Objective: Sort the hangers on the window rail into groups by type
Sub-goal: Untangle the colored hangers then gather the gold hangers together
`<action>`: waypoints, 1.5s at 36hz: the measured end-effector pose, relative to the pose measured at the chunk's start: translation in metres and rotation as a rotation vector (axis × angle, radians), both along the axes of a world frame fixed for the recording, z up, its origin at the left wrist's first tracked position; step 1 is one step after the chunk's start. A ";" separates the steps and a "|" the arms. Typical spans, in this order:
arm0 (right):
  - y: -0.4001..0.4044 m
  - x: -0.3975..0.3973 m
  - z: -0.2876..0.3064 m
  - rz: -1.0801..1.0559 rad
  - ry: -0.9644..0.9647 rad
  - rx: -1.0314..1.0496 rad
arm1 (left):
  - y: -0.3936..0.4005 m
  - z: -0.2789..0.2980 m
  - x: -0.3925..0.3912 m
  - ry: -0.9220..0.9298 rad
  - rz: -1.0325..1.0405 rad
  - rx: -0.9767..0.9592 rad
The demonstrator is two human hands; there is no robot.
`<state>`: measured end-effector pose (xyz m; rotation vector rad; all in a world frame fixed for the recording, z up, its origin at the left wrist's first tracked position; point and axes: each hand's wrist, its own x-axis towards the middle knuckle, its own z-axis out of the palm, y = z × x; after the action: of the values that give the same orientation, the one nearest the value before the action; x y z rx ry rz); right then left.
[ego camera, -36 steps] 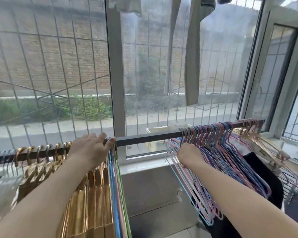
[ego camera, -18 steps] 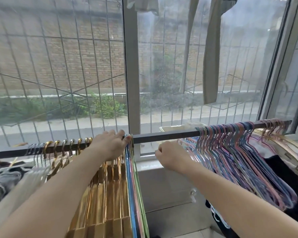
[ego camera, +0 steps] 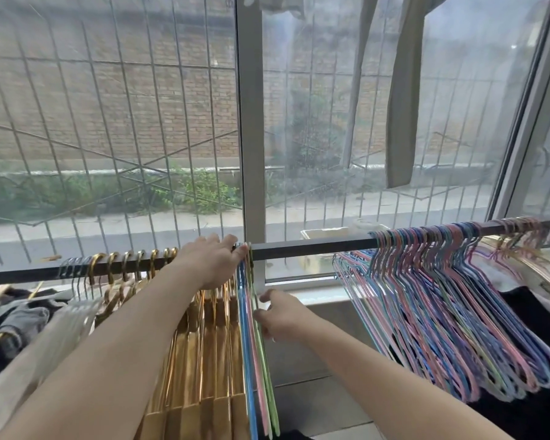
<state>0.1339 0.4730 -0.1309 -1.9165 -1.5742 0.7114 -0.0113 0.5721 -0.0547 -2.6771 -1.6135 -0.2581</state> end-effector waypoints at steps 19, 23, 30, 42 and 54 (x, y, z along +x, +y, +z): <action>-0.010 0.002 -0.007 -0.003 0.271 -0.015 | -0.006 0.002 0.003 0.028 -0.001 0.013; -0.011 0.000 -0.010 -0.054 0.283 0.036 | -0.005 0.003 0.002 0.012 -0.006 0.010; -0.028 0.010 -0.025 -0.141 0.226 0.213 | -0.005 0.003 0.000 0.010 -0.019 -0.009; -0.006 0.046 0.017 -0.336 0.734 0.150 | -0.004 0.002 -0.001 0.006 -0.023 -0.013; -0.049 0.084 -0.105 -0.290 0.457 -0.100 | -0.007 0.012 -0.002 -0.009 -0.016 -0.004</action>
<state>0.2179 0.4245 -0.2355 -1.8320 -0.9773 1.0245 -0.0129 0.5652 -0.0423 -2.6968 -1.5969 -0.2678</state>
